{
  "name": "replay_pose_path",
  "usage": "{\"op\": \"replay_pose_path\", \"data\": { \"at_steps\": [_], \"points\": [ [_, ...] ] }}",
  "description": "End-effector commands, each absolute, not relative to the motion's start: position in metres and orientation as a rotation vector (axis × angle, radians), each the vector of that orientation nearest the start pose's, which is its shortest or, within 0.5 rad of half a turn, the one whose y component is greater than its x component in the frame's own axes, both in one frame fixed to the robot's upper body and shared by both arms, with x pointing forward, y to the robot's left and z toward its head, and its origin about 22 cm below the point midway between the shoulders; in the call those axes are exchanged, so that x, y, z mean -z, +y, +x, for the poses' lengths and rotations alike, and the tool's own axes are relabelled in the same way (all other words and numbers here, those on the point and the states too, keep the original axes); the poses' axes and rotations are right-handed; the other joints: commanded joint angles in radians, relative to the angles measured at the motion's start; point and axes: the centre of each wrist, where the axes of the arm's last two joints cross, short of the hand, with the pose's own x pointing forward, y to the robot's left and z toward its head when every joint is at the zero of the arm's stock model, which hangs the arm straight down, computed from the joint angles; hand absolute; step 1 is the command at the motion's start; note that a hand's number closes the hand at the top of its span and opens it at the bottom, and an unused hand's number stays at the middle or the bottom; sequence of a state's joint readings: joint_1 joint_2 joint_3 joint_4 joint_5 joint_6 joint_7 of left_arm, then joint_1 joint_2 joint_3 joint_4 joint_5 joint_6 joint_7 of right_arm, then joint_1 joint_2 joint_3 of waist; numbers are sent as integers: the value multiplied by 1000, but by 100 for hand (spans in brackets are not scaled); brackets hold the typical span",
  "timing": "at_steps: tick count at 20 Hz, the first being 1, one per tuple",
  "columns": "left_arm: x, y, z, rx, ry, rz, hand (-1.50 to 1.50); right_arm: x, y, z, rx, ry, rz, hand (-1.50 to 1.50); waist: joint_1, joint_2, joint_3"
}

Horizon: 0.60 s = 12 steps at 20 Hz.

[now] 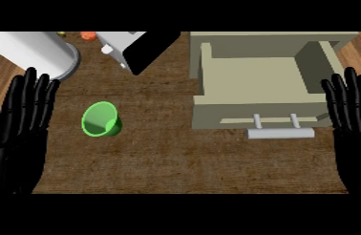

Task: Pick up the cup, place it into the drawer and close the drawer

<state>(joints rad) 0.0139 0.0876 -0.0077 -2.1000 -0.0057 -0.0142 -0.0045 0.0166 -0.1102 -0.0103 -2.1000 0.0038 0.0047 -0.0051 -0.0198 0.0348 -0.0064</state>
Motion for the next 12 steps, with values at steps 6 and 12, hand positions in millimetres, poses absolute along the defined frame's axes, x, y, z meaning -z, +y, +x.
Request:
{"op": "replay_pose_path", "data": {
  "at_steps": [6,12],
  "points": [
    [-115,252,222,348,-2062,-412,-150,-126,-251,217,-81,-2113,-102,-150,20,-33,5],
    [-94,278,244,140,-1842,-525,-150,-139,-242,204,-240,-2029,-92,-150,13,-35,6]
  ]
}}
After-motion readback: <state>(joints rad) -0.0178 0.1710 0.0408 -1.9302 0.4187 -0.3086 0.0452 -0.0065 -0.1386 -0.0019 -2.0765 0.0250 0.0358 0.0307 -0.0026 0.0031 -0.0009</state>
